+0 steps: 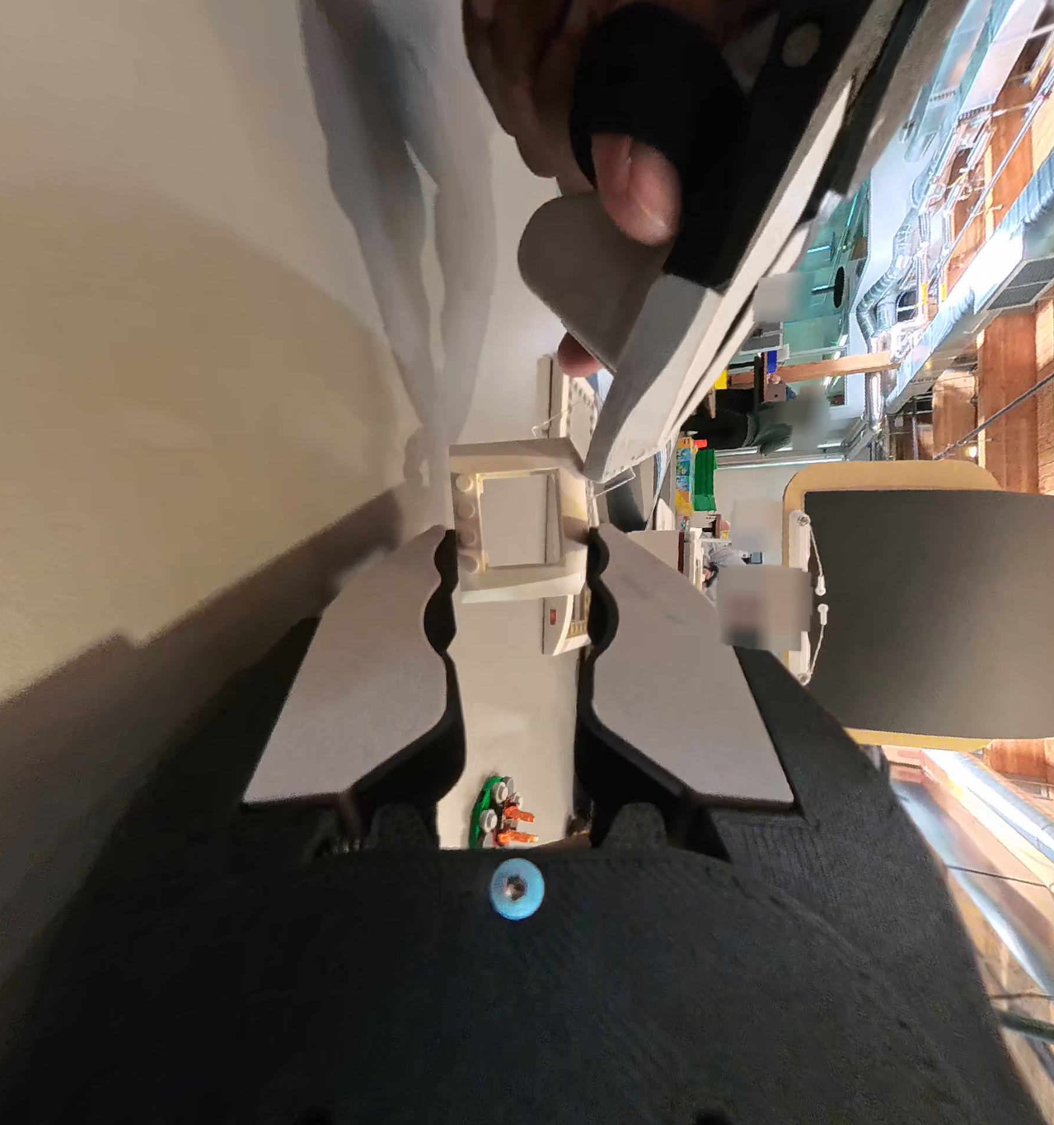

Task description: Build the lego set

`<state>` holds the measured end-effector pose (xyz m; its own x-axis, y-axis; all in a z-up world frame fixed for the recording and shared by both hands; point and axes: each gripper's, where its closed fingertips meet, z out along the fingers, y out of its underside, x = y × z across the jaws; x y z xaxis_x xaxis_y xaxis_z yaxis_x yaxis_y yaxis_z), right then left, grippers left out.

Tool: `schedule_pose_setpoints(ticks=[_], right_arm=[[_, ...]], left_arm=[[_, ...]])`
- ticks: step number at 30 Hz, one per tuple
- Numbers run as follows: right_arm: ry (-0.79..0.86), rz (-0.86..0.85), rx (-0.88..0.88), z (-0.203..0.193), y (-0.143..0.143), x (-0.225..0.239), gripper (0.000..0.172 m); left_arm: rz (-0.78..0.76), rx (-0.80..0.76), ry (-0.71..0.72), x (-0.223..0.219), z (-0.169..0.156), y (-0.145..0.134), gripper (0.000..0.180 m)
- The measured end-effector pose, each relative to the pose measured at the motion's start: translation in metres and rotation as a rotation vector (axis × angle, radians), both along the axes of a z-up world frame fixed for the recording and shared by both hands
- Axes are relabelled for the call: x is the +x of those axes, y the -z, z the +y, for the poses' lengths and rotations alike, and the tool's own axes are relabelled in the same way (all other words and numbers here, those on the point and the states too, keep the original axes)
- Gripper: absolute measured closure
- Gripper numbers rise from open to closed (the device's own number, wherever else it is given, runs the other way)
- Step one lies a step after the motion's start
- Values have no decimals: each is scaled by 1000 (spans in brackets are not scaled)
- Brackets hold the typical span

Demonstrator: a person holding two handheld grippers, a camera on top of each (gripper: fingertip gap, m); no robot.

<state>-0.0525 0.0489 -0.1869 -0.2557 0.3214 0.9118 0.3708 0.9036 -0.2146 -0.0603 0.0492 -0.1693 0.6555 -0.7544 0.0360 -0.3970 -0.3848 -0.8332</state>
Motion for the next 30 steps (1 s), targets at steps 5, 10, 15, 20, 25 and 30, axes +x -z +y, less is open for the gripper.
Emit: schedule_pose_setpoints(ticks=[5, 10, 15, 20, 25, 30], right_arm=[[-17, -42, 43, 1, 2, -2, 131], [-29, -59, 52, 0, 3, -2, 131], [-34, -68, 55, 0, 4, -3, 131], [-36, -82, 34, 2, 5, -1, 131], [-75, -161, -97, -2, 8, 7, 131], [-89, -253, -301, -1, 3, 15, 128]], left_arm=[[65, -57, 12, 1, -3, 4, 172], [119, -111, -14, 3, -4, 9, 168], [155, -153, -47, 3, -2, 16, 167], [141, -159, -55, 3, -1, 17, 169], [168, -88, -28, 8, -2, 11, 177], [254, -81, -16, 5, -3, 19, 179]])
